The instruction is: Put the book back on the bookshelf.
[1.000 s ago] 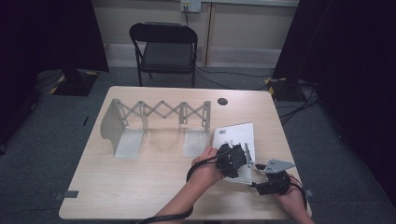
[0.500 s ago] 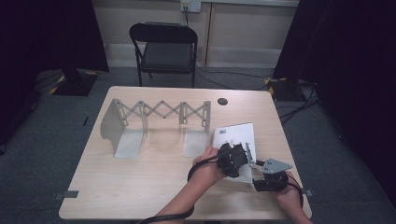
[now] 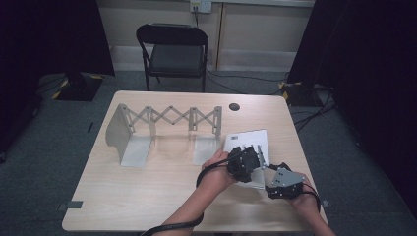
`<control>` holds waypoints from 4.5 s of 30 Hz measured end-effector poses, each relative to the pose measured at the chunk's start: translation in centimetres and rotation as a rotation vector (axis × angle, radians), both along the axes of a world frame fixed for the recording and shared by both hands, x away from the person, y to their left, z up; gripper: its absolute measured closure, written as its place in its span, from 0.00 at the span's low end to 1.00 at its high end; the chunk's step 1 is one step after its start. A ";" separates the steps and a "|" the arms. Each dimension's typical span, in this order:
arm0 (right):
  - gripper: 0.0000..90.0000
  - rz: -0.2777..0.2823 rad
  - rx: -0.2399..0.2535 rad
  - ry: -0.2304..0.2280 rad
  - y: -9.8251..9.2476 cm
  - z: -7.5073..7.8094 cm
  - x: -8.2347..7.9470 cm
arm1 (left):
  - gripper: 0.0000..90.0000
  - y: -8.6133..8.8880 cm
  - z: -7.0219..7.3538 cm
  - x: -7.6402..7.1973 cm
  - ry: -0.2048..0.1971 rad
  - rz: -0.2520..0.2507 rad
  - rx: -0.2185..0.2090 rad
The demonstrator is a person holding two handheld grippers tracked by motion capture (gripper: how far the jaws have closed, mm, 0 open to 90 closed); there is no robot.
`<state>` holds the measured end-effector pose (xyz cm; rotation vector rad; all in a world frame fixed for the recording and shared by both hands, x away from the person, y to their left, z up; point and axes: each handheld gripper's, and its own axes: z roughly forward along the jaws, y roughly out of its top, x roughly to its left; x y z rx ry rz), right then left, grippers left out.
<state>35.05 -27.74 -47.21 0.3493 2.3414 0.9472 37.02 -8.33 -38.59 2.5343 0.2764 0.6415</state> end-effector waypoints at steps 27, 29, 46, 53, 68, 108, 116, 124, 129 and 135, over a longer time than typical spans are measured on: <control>0.56 0.087 -0.050 -0.120 1.7 0.9 -0.4 | 0.48 0.1 0.3 0.2 -0.002 0.002 0.000; 0.66 0.083 -0.074 -0.129 2.0 2.3 -0.4 | 0.46 0.9 0.9 0.1 0.001 0.013 -0.075; 0.80 0.131 -0.132 -0.059 0.7 7.5 -0.1 | 0.28 5.8 4.7 -1.0 0.108 0.045 -0.261; 0.82 0.135 -0.164 -0.005 0.9 9.2 0.1 | 0.24 8.3 2.8 -1.4 0.132 0.099 -0.290; 0.83 0.160 -0.157 0.101 0.4 11.3 0.8 | 0.22 10.6 -2.8 -1.6 0.224 0.150 -0.285; 0.84 0.264 -0.118 0.270 -0.6 13.3 0.9 | 0.17 11.2 -10.2 -1.1 0.326 0.166 -0.258; 0.84 0.277 -0.113 0.293 -0.9 13.4 0.7 | 0.11 11.6 -10.6 -1.3 0.313 0.152 -0.290; 0.84 0.287 -0.102 0.310 -1.1 13.5 0.6 | 0.00 11.6 -11.3 -1.4 0.297 0.163 -0.327; 0.84 0.293 -0.101 0.311 -1.3 13.4 0.5 | 0.00 11.8 -11.5 -1.5 0.285 0.157 -0.347; 0.84 0.288 -0.101 0.312 -1.3 13.5 0.6 | 0.00 11.6 -11.5 -1.6 0.280 0.183 -0.350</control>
